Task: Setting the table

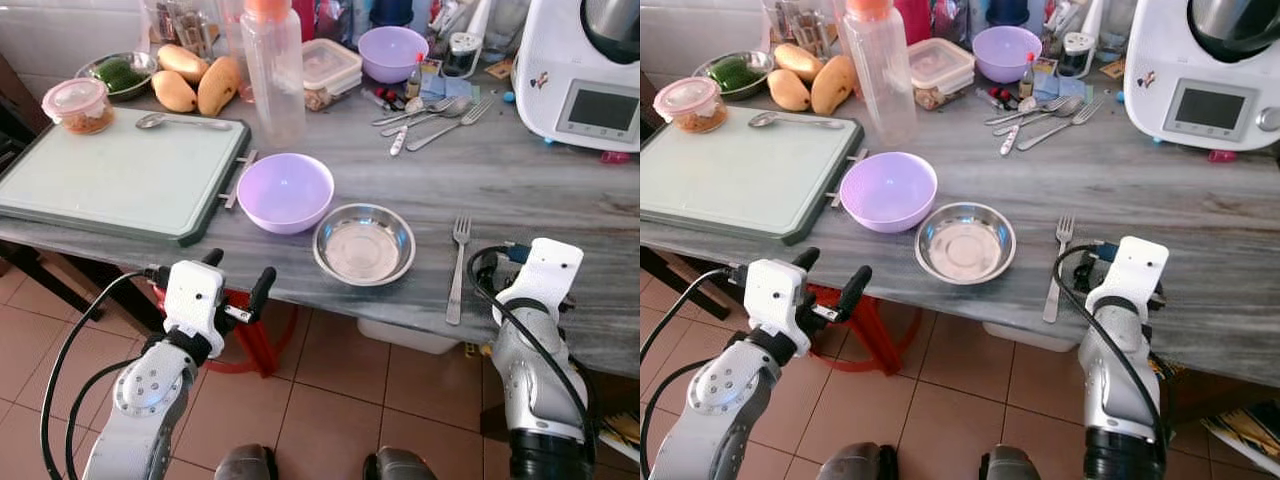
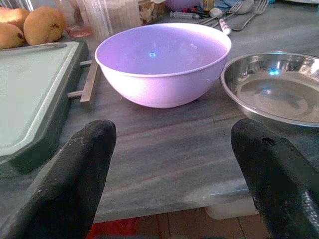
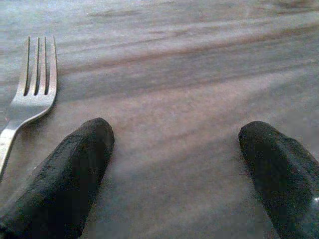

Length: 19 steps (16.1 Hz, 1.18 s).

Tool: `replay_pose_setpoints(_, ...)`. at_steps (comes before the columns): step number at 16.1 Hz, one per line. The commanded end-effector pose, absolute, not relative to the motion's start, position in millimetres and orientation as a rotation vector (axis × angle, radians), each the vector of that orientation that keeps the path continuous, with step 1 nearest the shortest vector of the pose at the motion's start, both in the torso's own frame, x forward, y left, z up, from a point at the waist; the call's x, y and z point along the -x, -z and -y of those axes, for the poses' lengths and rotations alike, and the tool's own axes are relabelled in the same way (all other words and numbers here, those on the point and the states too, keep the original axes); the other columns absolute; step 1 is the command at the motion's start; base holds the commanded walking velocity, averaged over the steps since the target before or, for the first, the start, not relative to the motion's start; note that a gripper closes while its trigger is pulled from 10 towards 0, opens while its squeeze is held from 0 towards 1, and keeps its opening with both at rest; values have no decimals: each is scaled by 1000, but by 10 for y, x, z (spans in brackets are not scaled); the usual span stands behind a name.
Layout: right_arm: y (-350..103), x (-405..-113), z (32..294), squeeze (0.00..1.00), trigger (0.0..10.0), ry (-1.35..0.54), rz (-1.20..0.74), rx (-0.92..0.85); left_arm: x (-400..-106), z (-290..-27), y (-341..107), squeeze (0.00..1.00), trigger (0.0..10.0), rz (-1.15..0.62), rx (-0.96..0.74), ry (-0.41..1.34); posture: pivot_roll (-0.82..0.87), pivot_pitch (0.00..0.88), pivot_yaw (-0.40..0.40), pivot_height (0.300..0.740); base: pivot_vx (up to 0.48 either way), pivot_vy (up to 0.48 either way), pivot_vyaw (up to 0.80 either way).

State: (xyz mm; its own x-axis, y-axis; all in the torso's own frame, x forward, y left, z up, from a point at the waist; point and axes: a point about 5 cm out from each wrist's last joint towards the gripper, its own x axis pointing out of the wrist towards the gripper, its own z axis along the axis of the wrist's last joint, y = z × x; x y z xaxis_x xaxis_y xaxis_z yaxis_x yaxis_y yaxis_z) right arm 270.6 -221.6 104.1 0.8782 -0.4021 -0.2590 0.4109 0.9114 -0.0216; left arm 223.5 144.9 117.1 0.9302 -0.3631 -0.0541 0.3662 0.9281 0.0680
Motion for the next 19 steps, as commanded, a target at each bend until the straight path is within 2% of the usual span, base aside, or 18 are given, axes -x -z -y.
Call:
replay_pose_setpoints(1,-913,-2714,2105,43,10000,363,-336,-49,-2232,-1466,-1190,0,10000,-42,-84,369,68,125,61,740,0,0,0)
replay_pose_setpoints(2,-907,-2720,2093,0,10000,353,-337,-50,-2235,-1462,-1192,0,10000,-41,-84,369,67,123,59,740,0,0,0)
replay_pose_setpoints(10,-944,-2792,1915,0,10000,211,-336,-33,-2248,-1431,-1184,0,10000,-38,-73,365,56,117,51,740,0,0,0)
replay_pose_setpoints(19,-937,-2799,1863,0,10000,171,-335,-23,-2251,-1423,-1173,0,10000,-38,-70,362,55,118,47,740,0,0,0)
